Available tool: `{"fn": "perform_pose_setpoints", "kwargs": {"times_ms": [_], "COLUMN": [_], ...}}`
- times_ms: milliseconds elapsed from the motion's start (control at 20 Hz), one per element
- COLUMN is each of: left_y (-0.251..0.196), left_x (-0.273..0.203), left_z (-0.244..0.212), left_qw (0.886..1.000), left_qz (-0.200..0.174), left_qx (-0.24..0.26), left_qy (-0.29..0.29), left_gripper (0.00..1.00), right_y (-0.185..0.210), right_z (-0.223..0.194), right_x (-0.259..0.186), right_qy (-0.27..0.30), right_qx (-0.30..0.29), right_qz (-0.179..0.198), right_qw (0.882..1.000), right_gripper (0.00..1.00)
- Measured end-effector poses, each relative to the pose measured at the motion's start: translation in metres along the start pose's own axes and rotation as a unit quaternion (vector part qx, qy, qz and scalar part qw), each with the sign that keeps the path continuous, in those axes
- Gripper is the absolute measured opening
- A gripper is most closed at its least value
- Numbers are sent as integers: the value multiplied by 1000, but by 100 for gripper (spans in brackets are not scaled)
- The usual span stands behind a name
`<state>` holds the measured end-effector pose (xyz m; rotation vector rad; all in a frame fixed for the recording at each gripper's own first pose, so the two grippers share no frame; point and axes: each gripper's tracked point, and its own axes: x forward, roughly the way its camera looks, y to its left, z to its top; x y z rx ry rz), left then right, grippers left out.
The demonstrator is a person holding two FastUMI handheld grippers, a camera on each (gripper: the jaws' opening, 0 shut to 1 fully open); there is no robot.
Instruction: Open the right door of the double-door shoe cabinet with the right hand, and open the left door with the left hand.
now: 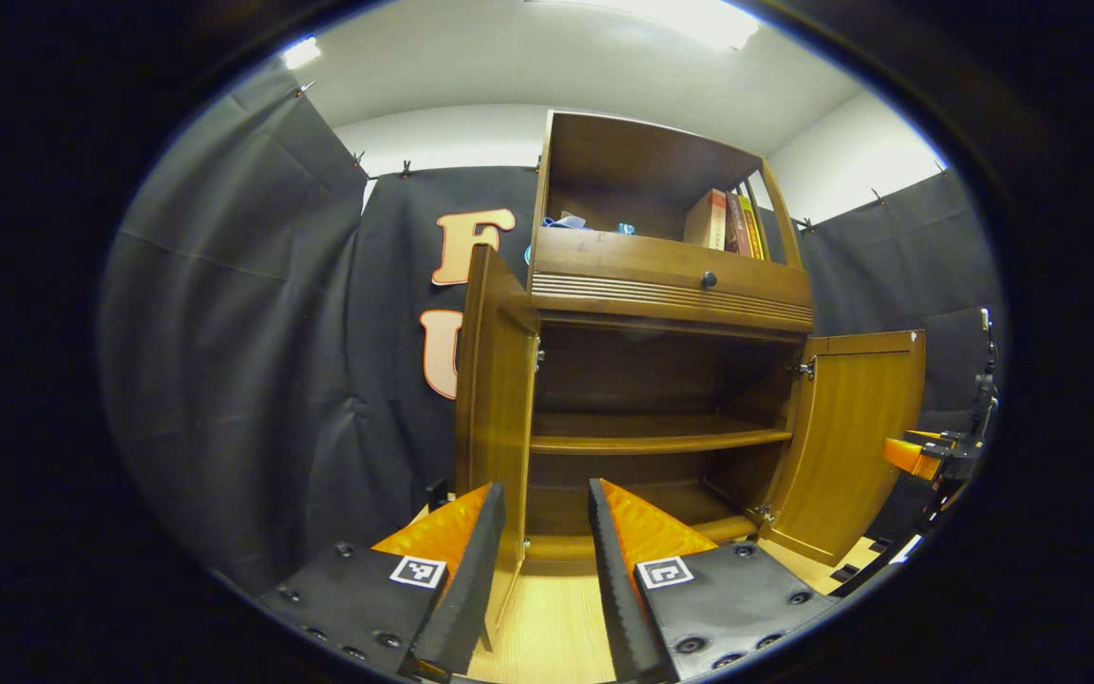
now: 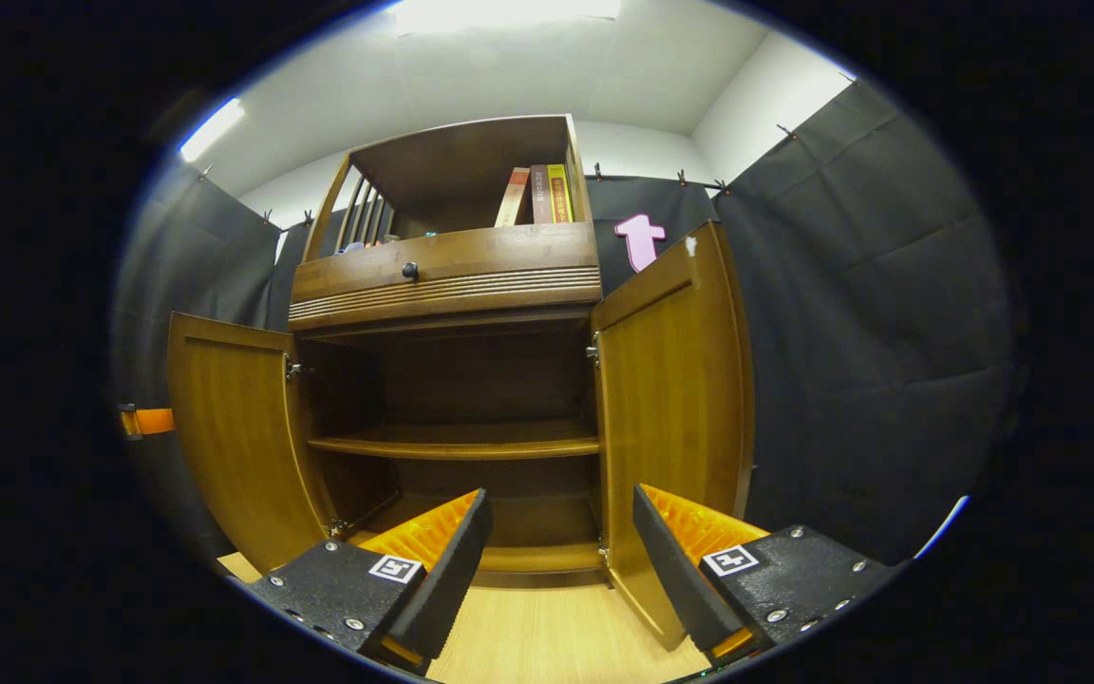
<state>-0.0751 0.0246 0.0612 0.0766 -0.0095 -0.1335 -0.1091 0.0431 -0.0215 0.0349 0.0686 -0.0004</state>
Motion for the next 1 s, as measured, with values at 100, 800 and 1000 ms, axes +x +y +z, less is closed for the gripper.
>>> {"fn": "perform_pose_setpoints", "kwargs": {"times_ms": [100, 800, 1000], "left_y": [-20, -63, -62], "left_x": [7, 40, 43], "left_z": [4, 8, 6], "left_qw": [1000, 999, 999], "left_qz": [-11, -34, -31], "left_qx": [4, 14, 14], "left_qy": [-4, -11, -8], "left_gripper": [77, 92, 92], "right_y": [-12, -24, -17], "right_z": [4, 18, 13], "right_x": [-1, -6, -3], "right_qy": [-2, -16, -11], "right_qx": [2, -21, -20], "right_qz": [-7, -22, -16], "right_qw": [1000, 999, 1000], "right_gripper": [100, 92, 100]}}
